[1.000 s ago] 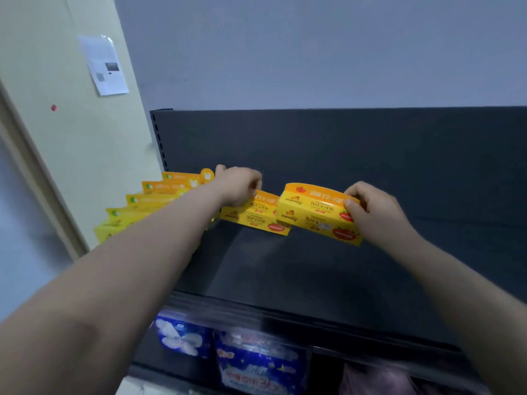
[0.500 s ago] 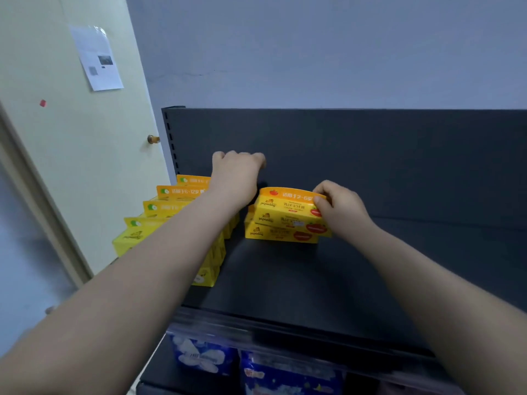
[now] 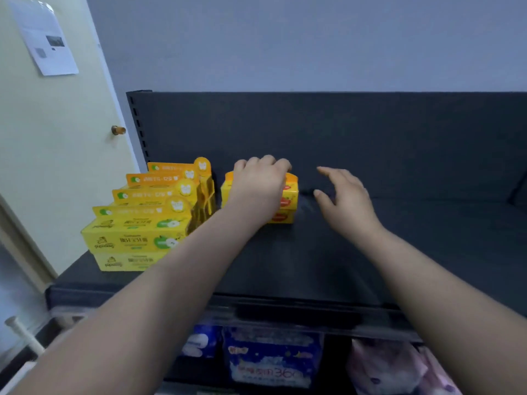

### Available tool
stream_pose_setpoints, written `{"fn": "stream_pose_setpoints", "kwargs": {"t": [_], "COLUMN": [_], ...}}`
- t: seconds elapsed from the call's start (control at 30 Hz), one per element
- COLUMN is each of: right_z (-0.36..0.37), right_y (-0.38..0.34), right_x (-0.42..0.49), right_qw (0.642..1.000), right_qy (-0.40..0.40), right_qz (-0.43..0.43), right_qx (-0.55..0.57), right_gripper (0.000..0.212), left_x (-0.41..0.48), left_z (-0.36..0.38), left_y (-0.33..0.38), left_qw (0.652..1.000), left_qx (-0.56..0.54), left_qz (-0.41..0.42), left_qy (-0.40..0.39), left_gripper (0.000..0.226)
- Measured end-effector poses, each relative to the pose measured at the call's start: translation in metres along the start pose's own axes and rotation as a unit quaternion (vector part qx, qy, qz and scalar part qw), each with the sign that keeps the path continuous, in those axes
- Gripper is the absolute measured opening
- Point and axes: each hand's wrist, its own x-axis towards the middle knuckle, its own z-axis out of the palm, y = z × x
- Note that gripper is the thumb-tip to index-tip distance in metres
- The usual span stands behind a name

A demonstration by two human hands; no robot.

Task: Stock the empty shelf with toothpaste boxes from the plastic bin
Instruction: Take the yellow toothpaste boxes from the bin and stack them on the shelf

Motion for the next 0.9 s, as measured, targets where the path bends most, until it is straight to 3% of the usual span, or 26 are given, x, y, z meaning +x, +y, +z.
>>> {"fn": "stream_pose_setpoints", "kwargs": {"t": [0.27,0.47,0.9], "right_z": [-0.119,-0.232,-0.431], "right_y": [0.069,0.119,0.172], "right_x": [-0.096,-0.214,-0.478], "right_qw": [0.993,0.970,0.866], "right_qy": [0.042,0.076,0.112], "right_qz": [0.054,0.130,0.353], "right_qx": [-0.100,-0.192,-0.335], "right_gripper": [0.049,0.049,0.051], "left_x": [-0.014,-0.058,-0.194], "left_z": [0.002,-0.015,-0.066], "left_y": [0.140,0.283,0.567], "left_qw": [0.991,0.963,0.875], "left_qx": [-0.071,-0.153,-0.253], "left_qz": [0.109,0.212,0.399], "left_qy": [-0.042,-0.066,-0.101], "left_gripper": [0.036,0.036,0.040]}}
